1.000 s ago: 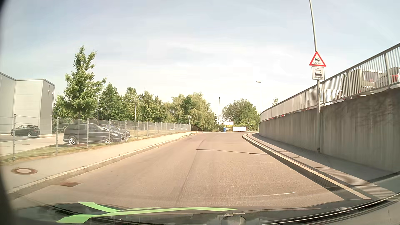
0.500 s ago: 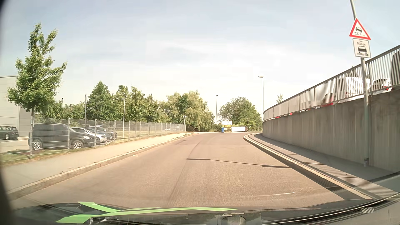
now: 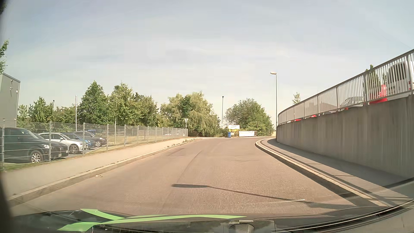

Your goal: Follow the waypoints while adhering to traffic rules and regulations

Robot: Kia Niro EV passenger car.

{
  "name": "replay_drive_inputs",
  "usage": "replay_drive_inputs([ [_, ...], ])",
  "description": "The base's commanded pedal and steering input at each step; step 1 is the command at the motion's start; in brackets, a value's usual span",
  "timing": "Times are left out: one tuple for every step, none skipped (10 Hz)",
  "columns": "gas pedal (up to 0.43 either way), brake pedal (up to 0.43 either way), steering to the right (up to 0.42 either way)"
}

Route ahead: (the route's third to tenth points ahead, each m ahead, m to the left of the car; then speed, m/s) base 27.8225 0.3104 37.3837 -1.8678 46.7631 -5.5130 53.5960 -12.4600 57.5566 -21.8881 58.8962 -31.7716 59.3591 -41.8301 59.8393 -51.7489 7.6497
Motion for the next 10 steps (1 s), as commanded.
replay_drive_inputs([
  [0.000,0.000,0.008],
  [0.000,0.000,0.008],
  [0.000,0.000,0.008],
  [0.000,0.000,0.008],
  [0.000,0.000,0.008],
  [0.028,0.000,0.008],
  [0.047,0.000,0.008],
  [0.047,0.000,0.008],
  [0.047,0.000,0.008],
  [0.047,0.000,0.008],
])
